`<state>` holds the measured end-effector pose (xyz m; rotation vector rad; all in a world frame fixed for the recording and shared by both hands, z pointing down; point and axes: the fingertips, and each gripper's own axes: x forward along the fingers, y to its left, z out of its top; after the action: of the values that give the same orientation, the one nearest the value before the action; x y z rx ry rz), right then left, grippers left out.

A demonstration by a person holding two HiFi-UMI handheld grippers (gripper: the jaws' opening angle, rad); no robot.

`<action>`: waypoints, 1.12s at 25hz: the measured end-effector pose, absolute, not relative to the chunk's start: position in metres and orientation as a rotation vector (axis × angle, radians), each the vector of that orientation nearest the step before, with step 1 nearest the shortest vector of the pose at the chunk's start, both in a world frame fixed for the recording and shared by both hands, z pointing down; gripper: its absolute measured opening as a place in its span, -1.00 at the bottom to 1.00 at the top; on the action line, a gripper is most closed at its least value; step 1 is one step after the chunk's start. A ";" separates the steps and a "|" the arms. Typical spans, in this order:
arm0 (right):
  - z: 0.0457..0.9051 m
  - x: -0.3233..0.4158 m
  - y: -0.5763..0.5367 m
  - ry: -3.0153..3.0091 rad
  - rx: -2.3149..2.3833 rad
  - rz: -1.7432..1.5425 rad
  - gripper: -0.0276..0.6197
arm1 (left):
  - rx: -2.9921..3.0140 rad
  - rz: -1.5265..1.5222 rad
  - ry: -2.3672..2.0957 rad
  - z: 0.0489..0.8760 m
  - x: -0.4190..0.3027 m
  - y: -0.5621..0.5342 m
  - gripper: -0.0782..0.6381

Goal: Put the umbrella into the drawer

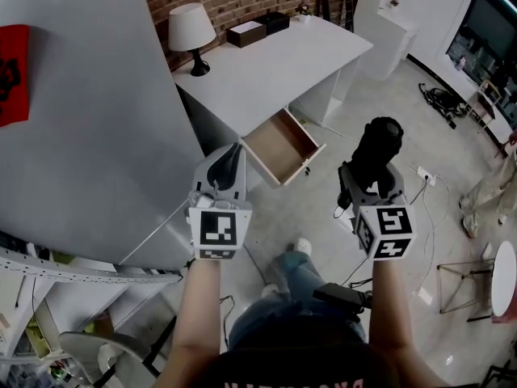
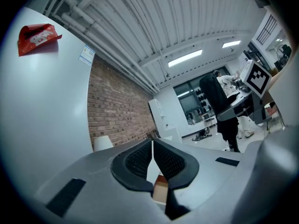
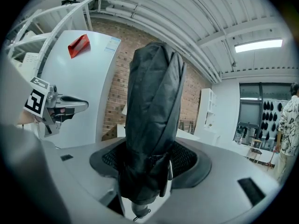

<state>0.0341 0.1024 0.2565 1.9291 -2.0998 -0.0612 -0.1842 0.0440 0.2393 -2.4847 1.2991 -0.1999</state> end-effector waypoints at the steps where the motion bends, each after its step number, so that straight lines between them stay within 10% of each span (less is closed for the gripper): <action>1: 0.257 0.034 0.100 -2.100 1.930 -0.058 -0.11 | -2.486 -0.198 1.300 0.240 -0.184 0.042 -0.77; 28: 0.296 0.154 -0.123 -2.260 1.874 0.145 -0.11 | -2.415 -0.345 1.454 0.260 -0.073 -0.162 -0.77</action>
<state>0.1537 -0.1230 0.2956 1.8739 -2.2601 0.1451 -0.0726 -0.1622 0.2603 -2.4148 1.4541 -0.3453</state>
